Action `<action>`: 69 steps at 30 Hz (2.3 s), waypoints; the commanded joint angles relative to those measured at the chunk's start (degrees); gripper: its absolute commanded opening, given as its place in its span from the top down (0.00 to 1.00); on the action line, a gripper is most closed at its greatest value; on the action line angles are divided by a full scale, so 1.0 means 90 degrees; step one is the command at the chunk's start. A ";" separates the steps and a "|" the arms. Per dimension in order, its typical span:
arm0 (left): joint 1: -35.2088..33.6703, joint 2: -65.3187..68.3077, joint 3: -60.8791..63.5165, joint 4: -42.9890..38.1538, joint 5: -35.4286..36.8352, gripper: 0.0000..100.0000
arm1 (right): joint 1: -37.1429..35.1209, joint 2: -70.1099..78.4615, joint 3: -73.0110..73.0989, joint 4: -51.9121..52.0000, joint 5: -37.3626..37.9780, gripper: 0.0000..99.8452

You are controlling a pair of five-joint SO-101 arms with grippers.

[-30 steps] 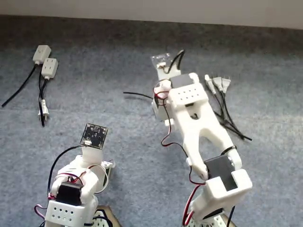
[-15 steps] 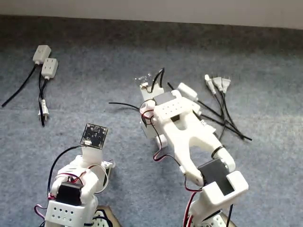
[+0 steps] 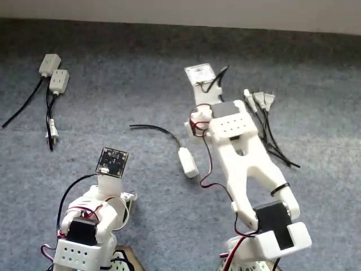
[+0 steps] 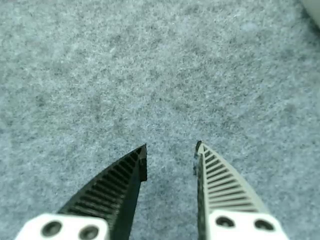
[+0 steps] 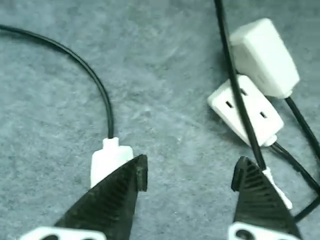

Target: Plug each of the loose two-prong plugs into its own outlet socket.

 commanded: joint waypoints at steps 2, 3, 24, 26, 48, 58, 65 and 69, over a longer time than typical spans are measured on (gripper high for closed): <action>0.0063 -0.0024 0.0103 0.0029 -0.0020 0.84 | 0.0249 0.0034 0.0552 -0.0591 -0.0029 0.73; 0.0063 -0.0024 0.0103 0.0029 -0.0020 0.84 | 0.0210 0.0112 0.0698 -0.0728 -0.0029 0.73; 0.0063 -0.0024 0.0103 0.0029 -0.0020 0.84 | -0.1812 0.0220 0.0933 -0.0503 -0.0029 0.73; 0.0063 -0.0024 0.0103 0.0029 -0.0020 0.84 | -0.1802 0.0200 0.0923 -0.0474 -0.0029 0.73; 0.0063 -0.0024 0.0103 0.0029 -0.0020 0.84 | 0.1480 -0.0825 0.0230 0.0376 0.0293 0.73; 0.0063 -0.0024 0.0103 0.0029 -0.0020 0.84 | 0.1744 0.0230 0.0669 -0.0259 0.0527 0.73; 0.0063 -0.0024 0.0103 0.0029 -0.0020 0.84 | 0.2310 0.0845 0.0288 -0.0190 0.1426 0.73; 0.0063 -0.0024 0.0103 0.0029 -0.0020 0.84 | 0.2281 0.1187 0.0024 -0.0200 0.2217 0.73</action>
